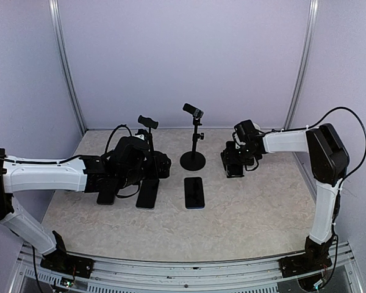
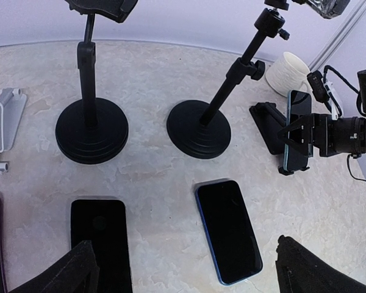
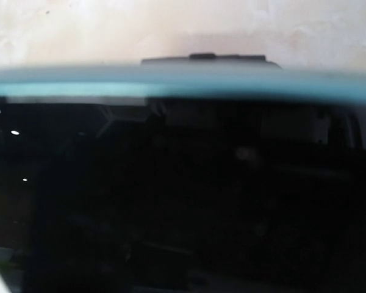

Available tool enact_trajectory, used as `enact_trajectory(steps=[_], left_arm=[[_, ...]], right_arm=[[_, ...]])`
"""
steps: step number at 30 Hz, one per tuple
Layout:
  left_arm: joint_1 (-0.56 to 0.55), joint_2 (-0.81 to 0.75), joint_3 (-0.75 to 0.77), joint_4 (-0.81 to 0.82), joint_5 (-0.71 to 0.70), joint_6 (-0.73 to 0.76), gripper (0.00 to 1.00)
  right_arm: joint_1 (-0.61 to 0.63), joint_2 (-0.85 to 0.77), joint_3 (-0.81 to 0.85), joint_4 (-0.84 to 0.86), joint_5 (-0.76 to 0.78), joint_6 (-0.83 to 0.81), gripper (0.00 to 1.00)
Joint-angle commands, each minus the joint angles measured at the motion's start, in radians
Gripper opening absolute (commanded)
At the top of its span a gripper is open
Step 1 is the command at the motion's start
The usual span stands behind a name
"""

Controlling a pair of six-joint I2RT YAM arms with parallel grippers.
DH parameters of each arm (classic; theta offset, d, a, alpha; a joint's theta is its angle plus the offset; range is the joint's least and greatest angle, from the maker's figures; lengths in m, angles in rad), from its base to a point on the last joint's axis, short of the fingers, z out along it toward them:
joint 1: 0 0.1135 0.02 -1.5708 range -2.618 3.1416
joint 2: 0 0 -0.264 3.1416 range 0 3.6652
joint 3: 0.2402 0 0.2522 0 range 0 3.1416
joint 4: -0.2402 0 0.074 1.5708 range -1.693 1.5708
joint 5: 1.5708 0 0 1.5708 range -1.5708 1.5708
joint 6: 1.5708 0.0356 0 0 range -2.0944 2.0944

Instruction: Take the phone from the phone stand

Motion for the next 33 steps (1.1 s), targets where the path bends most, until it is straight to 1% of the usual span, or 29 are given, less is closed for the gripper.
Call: enact_trajectory(steps=[1,12,14,20,27,33], left_arm=[[0.007,-0.016,-0.003,-0.003,-0.013,-0.006,0.99],[0.006,-0.041,-0.019,-0.016,-0.038,-0.037,0.99],[0.006,-0.046,-0.021,-0.019,-0.042,-0.036,0.99],[0.007,-0.046,-0.021,-0.019,-0.041,-0.039,0.99],[0.006,-0.04,-0.024,-0.005,-0.031,-0.039,0.99],[0.006,-0.034,-0.021,-0.002,-0.025,-0.034,0.99]], right_arm=[[-0.004,-0.055,0.031,0.014,0.009,0.002,0.71],[-0.003,-0.115,0.081,0.002,0.014,-0.02,0.71],[-0.004,-0.122,0.099,-0.022,0.014,-0.021,0.71],[0.001,-0.217,0.083,-0.093,0.007,-0.038,0.66],[0.026,-0.356,-0.027,-0.19,-0.029,-0.044,0.61],[0.061,-0.487,-0.22,-0.202,-0.031,0.011,0.6]])
